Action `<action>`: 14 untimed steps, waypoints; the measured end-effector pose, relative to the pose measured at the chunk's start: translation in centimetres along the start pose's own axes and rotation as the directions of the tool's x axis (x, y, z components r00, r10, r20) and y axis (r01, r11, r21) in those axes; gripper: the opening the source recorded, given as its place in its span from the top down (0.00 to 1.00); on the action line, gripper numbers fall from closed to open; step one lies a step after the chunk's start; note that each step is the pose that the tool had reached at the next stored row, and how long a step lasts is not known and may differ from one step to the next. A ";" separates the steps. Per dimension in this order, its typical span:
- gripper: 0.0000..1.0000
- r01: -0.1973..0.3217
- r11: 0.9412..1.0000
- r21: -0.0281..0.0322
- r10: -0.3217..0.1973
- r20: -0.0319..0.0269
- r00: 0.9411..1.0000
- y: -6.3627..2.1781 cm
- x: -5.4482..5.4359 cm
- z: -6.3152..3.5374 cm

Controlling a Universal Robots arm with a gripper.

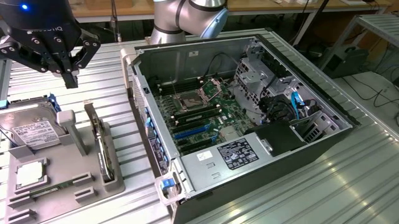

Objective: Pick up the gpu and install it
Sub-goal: 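Pick up the gpu and move the gpu toward the slot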

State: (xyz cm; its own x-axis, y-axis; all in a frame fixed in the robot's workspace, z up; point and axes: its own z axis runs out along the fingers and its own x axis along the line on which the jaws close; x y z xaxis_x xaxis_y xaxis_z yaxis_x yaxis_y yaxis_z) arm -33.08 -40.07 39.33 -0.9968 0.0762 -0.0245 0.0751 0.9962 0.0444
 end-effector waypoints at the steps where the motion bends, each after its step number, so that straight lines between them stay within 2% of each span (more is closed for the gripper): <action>1: 0.89 0.000 1.000 0.000 0.000 0.000 1.000 0.00 0.0 0.00; 5: 0.89 0.000 1.000 0.000 0.000 0.000 1.000 0.00 0.0 0.00; 6: 0.83 0.000 1.000 0.000 0.000 0.000 1.000 0.00 0.0 0.00; 7: 0.70 0.000 1.000 0.000 0.000 0.000 1.000 0.00 0.0 0.00; 12: 0.40 0.000 1.000 0.000 0.000 0.000 1.000 0.00 0.0 0.00; 13: 0.40 0.001 1.000 0.000 -0.001 0.000 1.000 0.00 0.0 0.00; 14: 0.34 0.005 1.000 0.000 -0.005 0.000 1.000 -0.02 0.0 0.00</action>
State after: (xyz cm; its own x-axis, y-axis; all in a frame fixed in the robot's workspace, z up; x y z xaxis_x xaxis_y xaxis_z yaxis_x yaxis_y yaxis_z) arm -33.08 -40.09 39.33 -0.9971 0.0714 -0.0245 0.0703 0.9965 0.0442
